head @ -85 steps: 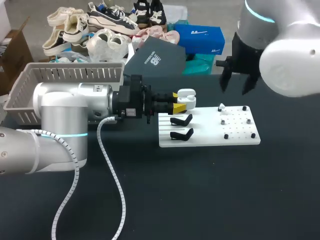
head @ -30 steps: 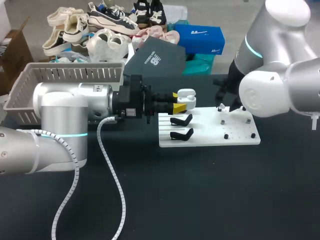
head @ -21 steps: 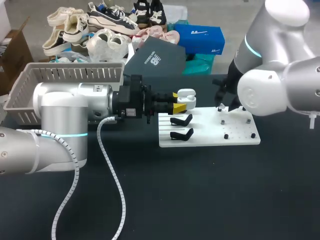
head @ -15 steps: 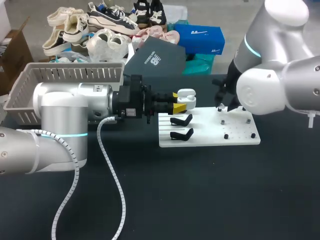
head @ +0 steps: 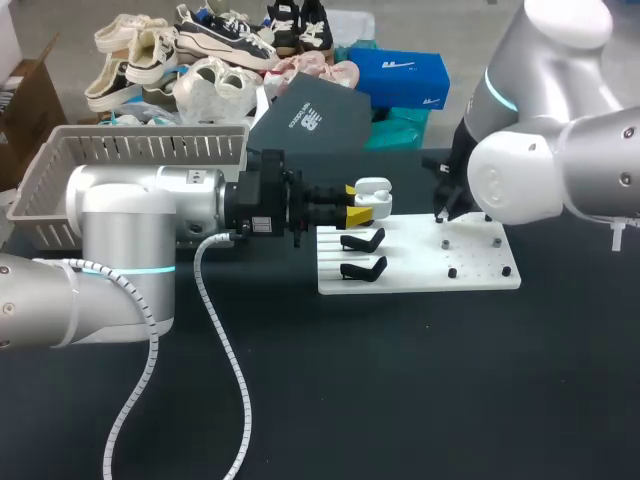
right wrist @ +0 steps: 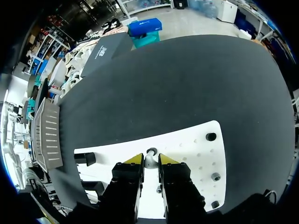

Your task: Pick up each earbud case from the left stands, insert the matching earbuds, close the lid, and place the case in the box.

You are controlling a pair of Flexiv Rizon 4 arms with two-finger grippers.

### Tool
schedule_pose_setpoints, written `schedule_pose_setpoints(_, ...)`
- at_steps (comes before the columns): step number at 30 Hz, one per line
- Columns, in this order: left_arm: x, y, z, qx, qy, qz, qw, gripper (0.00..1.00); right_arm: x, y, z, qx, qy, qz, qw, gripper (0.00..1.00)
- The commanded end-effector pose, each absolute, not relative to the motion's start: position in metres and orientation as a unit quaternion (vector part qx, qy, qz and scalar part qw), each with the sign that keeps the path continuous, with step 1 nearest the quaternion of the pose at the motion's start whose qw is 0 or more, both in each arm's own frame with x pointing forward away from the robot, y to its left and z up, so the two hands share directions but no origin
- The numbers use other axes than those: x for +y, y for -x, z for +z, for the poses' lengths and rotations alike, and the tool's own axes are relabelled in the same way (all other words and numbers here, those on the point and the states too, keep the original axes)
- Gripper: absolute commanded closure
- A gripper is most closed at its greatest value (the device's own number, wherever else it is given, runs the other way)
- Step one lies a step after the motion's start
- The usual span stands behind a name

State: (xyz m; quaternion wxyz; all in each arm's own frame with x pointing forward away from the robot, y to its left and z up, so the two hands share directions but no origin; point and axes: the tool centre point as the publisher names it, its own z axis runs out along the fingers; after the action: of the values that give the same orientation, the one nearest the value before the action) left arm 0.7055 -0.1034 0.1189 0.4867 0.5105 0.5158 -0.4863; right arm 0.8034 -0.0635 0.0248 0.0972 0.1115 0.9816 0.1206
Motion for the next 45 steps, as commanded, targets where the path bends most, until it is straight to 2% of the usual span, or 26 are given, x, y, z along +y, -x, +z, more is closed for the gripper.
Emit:
schedule_pose_setpoints(1,-0.104,-0.706,0.118,0.515,-0.511,-0.487,0.486,1.0,-0.065,-0.802,0.029,0.982,-0.113,0.118,0.097,1.0)
schedule_pose_setpoints(12,-0.104,-0.706,0.118,0.515,-0.511,-0.487,0.486,1.0,-0.076,-0.785,0.069,0.976,-0.117,0.138,0.117,1.0)
schedule_pose_setpoints(23,-0.104,-0.706,0.118,0.515,-0.511,-0.487,0.486,1.0,-0.083,-0.75,0.158,0.98,-0.023,0.144,0.132,1.0)
schedule_pose_setpoints(33,-0.104,-0.706,0.118,0.515,-0.511,-0.487,0.486,1.0,-0.049,-0.712,0.222,0.981,0.126,0.135,0.065,1.0)
schedule_pose_setpoints(45,-0.104,-0.706,0.118,0.515,-0.511,-0.487,0.486,1.0,0.013,-0.698,0.222,0.97,0.212,0.114,0.021,1.0)
